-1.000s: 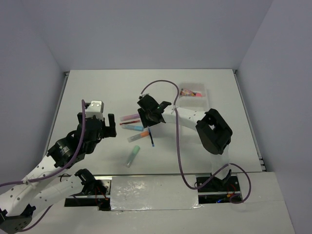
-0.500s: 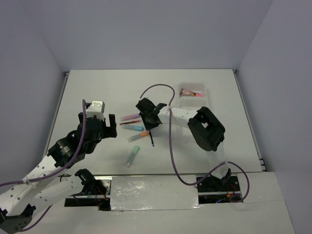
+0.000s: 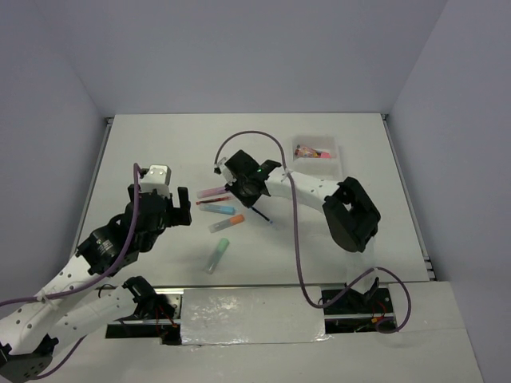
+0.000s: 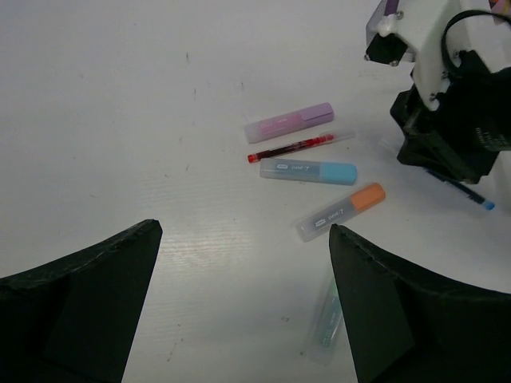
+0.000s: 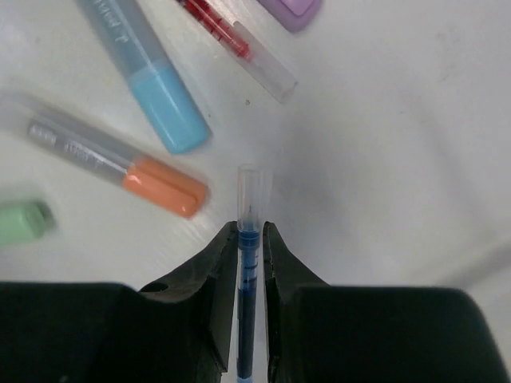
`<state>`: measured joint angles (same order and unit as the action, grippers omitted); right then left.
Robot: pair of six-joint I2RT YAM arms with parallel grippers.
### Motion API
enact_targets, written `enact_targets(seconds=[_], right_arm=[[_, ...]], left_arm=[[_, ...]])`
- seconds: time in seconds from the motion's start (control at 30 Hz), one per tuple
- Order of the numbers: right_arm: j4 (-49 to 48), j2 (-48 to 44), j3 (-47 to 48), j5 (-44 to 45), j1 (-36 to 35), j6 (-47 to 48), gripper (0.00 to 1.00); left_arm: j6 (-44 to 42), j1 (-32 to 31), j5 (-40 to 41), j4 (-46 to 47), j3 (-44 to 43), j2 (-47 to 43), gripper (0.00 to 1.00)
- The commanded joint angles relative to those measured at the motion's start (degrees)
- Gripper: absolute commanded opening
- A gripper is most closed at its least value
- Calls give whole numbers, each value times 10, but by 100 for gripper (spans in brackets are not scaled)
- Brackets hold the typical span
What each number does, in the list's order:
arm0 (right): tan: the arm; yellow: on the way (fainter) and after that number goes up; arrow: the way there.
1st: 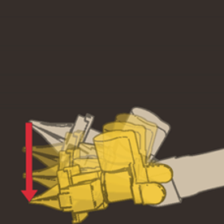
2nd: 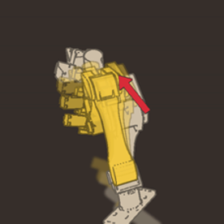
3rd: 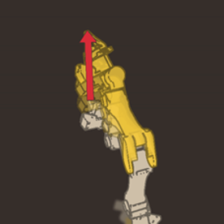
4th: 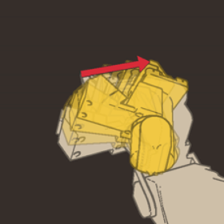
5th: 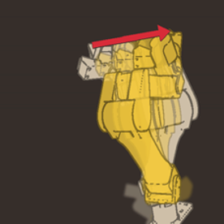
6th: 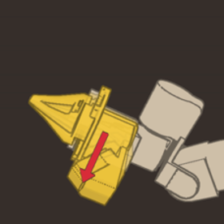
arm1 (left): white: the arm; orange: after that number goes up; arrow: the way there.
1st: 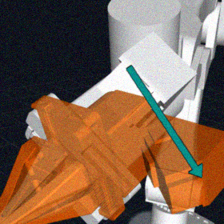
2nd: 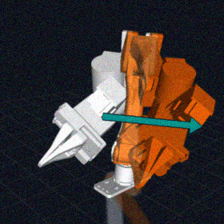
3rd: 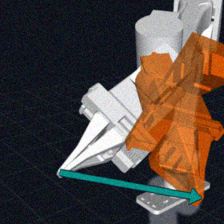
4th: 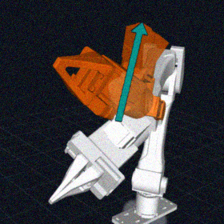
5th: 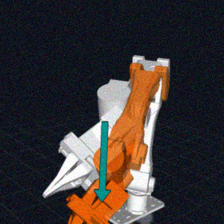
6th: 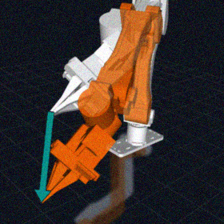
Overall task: Sort the stationery into containers
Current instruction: Pick up the pen from the center of the board, then place the pen in the storage box.
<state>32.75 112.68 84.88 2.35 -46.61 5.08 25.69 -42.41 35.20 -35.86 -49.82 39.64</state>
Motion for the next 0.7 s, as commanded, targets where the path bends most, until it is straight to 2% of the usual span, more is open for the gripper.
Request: enact_targets(seconds=[0.0,0.13,0.3,0.37,0.67], right_arm=[[38,-84,33,-24,16,209,0],[94,-100,83,-24,81,277,0],[93,-88,99,57,145,336,0],[105,-77,113,49,178,342,0],[26,-78,42,39,237,370,0]], left_arm=[[-4,2,-5,20,-3,-10,99],[-4,2,-6,22,-3,-12,99],[-6,2,-9,24,0,-9,99],[-7,2,-10,25,-1,-4,99],[-11,2,-9,25,-2,3,99]])
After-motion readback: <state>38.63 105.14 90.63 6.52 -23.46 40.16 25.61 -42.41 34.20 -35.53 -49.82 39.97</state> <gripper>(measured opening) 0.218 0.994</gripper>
